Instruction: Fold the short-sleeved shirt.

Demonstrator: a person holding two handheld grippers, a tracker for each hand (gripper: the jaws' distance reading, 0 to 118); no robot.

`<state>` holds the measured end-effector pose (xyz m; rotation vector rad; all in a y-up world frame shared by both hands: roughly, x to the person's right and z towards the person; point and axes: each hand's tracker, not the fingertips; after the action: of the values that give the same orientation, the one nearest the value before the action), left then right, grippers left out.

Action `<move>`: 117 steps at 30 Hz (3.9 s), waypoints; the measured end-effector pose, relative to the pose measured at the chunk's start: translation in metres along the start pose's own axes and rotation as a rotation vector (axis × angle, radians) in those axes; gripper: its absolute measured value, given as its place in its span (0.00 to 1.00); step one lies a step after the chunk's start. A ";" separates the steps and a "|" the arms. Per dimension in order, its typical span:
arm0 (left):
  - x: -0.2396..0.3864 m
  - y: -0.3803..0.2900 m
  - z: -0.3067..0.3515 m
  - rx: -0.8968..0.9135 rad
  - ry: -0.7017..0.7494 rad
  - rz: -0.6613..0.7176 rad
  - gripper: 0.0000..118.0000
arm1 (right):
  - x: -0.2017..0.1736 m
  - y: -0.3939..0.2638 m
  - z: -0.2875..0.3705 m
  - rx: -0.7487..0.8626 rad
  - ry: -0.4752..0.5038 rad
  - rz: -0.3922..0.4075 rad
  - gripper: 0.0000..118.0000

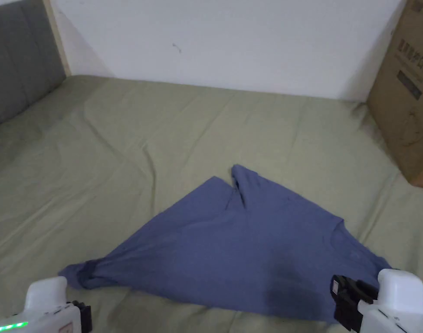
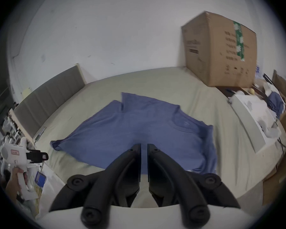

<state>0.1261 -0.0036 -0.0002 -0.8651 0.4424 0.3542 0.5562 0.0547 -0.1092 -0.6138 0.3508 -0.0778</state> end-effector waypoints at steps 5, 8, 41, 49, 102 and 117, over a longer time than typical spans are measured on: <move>-0.022 0.000 0.000 -0.019 -0.020 0.103 0.00 | -0.024 -0.005 -0.014 -0.072 0.100 0.007 0.00; -0.046 0.018 -0.008 0.033 -0.001 0.152 0.50 | -0.033 -0.007 -0.022 -0.115 0.113 0.048 0.00; -0.025 0.078 -0.074 -0.024 -0.039 -0.065 0.02 | 0.012 0.079 -0.145 -0.241 0.122 -0.023 0.17; -0.025 0.076 -0.077 -0.046 -0.019 -0.042 0.02 | 0.049 0.160 -0.299 -0.333 0.016 0.105 0.95; 0.178 0.407 0.186 0.732 -0.155 -0.281 0.02 | 0.143 0.444 0.081 0.412 -0.163 0.004 0.01; 0.200 0.520 0.238 0.817 -0.144 -0.230 0.02 | 0.130 0.543 0.097 0.503 -0.050 -0.123 0.01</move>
<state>0.1070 0.5207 -0.3034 -0.0871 0.3061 0.0043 0.6940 0.5284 -0.3874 -0.1381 0.2313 -0.2591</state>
